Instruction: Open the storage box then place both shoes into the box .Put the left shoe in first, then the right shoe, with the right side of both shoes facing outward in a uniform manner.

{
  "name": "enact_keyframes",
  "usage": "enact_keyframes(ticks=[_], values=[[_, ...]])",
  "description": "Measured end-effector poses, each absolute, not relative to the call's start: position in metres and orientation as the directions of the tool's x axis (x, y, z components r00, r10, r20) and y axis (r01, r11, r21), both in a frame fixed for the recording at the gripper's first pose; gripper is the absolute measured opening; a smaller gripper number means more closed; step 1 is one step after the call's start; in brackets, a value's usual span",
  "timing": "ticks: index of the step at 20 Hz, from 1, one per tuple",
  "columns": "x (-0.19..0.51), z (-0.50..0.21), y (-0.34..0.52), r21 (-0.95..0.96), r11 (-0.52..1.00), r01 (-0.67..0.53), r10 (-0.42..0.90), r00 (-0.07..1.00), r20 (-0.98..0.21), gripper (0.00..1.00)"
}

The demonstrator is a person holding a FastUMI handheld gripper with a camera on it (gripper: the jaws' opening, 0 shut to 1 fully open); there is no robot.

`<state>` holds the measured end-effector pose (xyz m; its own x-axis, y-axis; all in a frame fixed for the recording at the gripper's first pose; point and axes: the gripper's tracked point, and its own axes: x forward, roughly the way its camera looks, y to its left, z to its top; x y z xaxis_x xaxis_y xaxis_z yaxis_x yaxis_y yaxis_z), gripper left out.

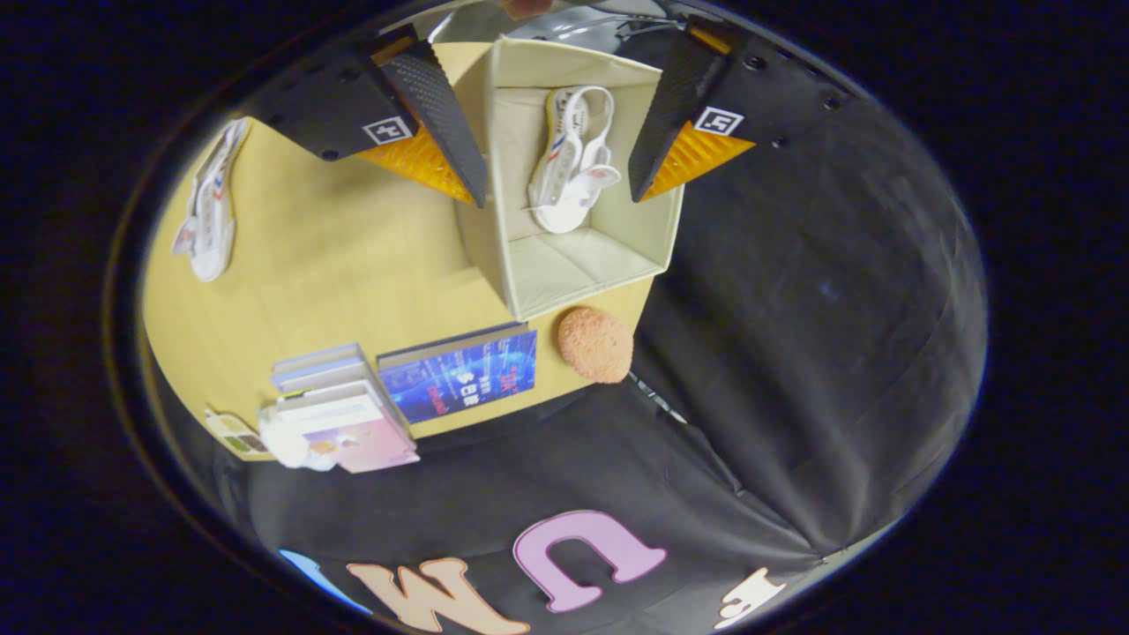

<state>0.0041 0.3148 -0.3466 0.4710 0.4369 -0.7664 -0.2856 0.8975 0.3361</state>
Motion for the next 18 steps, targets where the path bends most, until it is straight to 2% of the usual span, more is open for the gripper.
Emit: enact_keyframes(ticks=[4,8,13,18], values=[[0.004,-0.320,0.236,0.227,0.928,-0.295,0.359,0.548,-0.756,1.00],[-0.003,-0.320,0.130,0.057,0.967,-0.248,0.197,0.588,-0.784,1.00],[-0.029,-0.364,0.004,-0.175,0.967,-0.186,-0.048,0.540,-0.841,1.00],[-0.033,-0.408,-0.061,-0.281,0.943,-0.177,-0.159,0.502,-0.850,1.00]])
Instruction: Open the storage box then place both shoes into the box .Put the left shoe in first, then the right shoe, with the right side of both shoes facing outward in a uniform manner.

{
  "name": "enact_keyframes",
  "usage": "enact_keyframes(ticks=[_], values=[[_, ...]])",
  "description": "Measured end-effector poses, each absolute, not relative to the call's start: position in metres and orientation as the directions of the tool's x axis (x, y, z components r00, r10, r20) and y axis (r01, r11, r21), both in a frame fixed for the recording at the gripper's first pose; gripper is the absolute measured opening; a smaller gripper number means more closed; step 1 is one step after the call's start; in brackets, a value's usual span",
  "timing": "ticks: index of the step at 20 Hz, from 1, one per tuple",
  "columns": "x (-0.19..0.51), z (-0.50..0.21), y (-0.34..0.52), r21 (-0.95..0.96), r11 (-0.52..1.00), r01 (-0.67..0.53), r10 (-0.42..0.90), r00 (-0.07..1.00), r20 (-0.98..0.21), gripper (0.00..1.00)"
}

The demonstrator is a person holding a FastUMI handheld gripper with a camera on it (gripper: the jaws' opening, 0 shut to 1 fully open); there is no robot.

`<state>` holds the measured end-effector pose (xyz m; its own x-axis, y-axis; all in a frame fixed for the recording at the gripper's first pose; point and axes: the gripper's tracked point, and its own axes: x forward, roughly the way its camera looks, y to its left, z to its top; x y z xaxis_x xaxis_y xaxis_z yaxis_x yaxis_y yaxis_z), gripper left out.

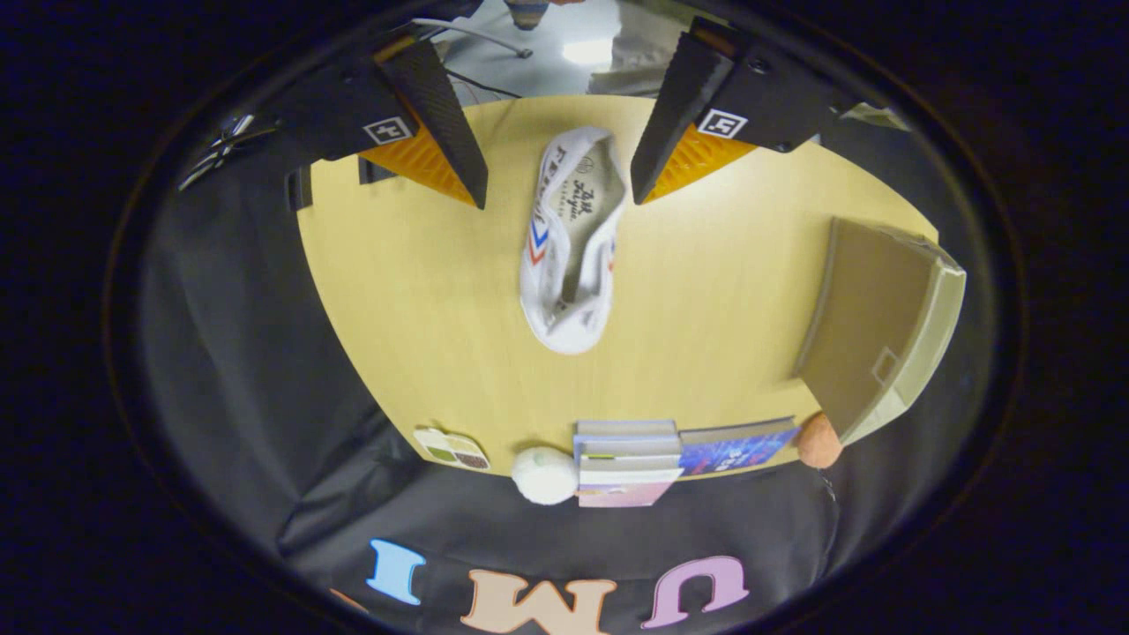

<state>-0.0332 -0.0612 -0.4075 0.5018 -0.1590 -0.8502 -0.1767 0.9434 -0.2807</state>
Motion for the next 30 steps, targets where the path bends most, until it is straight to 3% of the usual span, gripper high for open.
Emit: enact_keyframes(ticks=[5,18,22,24,27,28,30], values=[[-0.018,-0.443,-0.088,-0.316,0.931,-0.181,-0.203,0.462,-0.863,1.00],[0.058,-0.467,-0.109,-0.318,0.944,-0.084,-0.247,0.457,-0.854,0.44],[0.060,-0.469,-0.106,-0.244,0.969,-0.040,-0.201,0.448,-0.871,0.44],[0.062,-0.474,-0.101,-0.155,0.987,0.027,-0.152,0.430,-0.890,0.09],[0.056,-0.475,-0.102,-0.120,0.991,0.062,-0.135,0.428,-0.894,0.11],[0.056,-0.475,-0.101,-0.115,0.990,0.083,-0.140,0.425,-0.894,0.04],[0.052,-0.475,-0.097,-0.097,0.988,0.121,-0.139,0.416,-0.899,0.04]])
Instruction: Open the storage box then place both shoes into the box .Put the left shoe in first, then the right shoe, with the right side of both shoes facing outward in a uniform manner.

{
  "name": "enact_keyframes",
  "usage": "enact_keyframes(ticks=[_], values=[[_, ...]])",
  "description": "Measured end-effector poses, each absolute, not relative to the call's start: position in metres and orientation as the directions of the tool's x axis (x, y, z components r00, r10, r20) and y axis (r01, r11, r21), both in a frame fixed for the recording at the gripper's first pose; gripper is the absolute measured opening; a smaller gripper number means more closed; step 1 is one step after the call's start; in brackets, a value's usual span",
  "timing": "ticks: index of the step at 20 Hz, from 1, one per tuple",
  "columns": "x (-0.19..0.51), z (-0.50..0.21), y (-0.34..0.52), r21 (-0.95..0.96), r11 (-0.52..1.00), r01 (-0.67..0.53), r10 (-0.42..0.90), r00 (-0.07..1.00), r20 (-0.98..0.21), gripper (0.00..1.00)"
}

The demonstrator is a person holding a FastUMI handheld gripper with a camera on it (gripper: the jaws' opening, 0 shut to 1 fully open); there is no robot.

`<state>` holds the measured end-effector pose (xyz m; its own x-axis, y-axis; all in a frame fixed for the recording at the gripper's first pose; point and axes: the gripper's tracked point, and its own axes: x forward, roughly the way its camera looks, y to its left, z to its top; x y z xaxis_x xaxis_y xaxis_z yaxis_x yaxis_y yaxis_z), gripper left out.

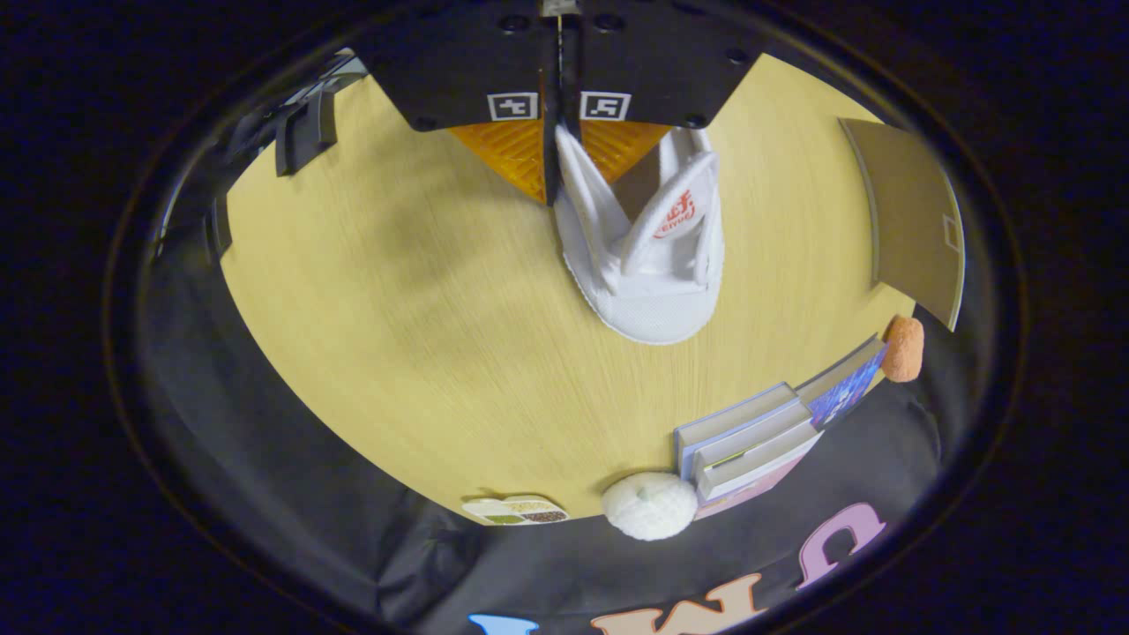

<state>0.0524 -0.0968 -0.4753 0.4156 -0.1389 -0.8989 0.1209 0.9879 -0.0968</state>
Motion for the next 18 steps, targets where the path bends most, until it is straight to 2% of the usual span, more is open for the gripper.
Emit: enact_keyframes(ticks=[2,5,8,13,18], values=[[0.044,-0.475,-0.080,0.001,0.984,0.176,-0.067,0.382,-0.922,0.04],[0.033,-0.465,-0.037,0.244,0.936,0.252,0.149,0.344,-0.927,0.04],[0.029,-0.442,0.001,0.365,0.885,0.291,0.262,0.337,-0.904,0.04],[0.032,-0.384,0.078,0.539,0.798,0.268,0.433,0.365,-0.824,0.04],[0.035,-0.322,0.164,0.648,0.739,0.182,0.554,0.382,-0.740,0.03]])
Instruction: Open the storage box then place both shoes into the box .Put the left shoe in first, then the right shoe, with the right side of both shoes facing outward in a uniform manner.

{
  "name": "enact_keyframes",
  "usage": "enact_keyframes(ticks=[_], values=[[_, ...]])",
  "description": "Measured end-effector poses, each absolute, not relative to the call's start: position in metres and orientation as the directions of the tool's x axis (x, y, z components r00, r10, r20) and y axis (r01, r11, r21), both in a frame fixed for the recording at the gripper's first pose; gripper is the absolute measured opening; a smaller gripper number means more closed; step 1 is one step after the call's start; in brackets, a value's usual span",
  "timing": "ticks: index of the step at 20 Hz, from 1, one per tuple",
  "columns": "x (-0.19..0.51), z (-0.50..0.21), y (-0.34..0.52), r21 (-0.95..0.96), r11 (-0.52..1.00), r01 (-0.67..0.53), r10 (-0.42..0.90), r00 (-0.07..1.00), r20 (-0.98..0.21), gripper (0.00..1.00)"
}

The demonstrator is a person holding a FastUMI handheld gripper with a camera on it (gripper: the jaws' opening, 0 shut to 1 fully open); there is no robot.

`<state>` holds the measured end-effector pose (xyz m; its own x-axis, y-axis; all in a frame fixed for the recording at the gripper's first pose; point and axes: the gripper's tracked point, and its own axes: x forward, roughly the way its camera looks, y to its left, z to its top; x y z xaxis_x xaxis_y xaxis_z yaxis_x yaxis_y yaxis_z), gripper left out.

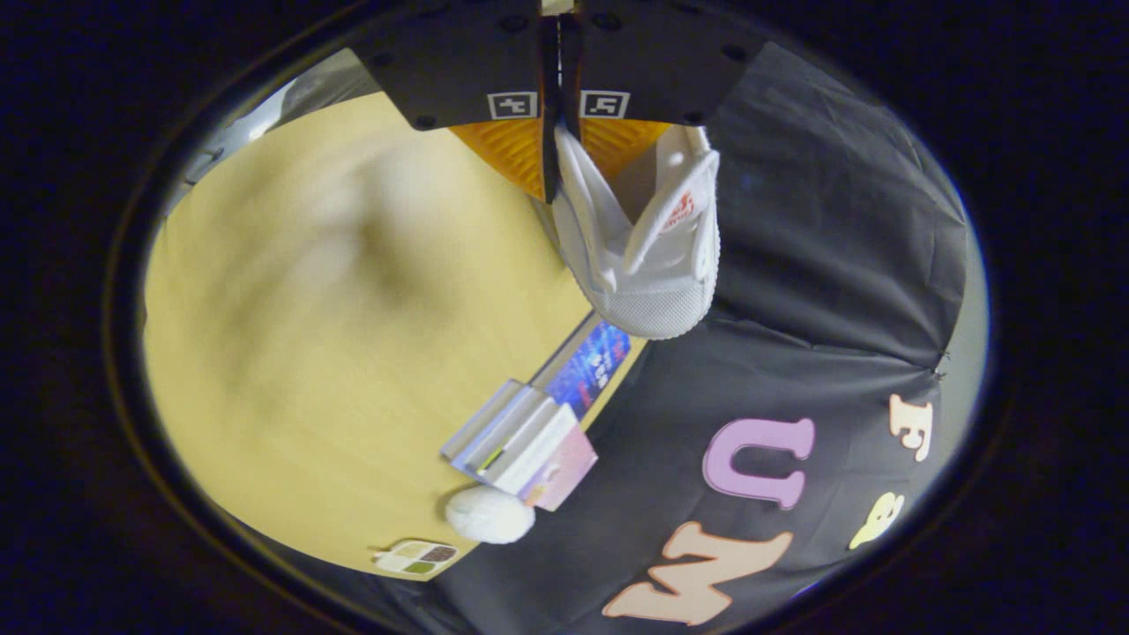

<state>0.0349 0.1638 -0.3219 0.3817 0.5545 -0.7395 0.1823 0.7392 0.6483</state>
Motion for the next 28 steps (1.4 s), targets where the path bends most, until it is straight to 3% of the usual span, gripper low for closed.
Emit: enact_keyframes(ticks=[5,10,14,20,28], values=[[0.037,-0.290,0.247,0.658,0.749,0.079,0.584,0.391,-0.711,0.03],[0.018,-0.319,0.300,0.588,0.808,0.037,0.541,0.348,-0.766,0.03],[0.005,-0.352,0.313,0.486,0.874,0.008,0.456,0.336,-0.824,0.03],[0.013,-0.371,0.315,0.353,0.935,-0.014,0.327,0.414,-0.850,0.03],[0.029,-0.380,0.321,0.305,0.952,-0.032,0.286,0.450,-0.846,0.05]])
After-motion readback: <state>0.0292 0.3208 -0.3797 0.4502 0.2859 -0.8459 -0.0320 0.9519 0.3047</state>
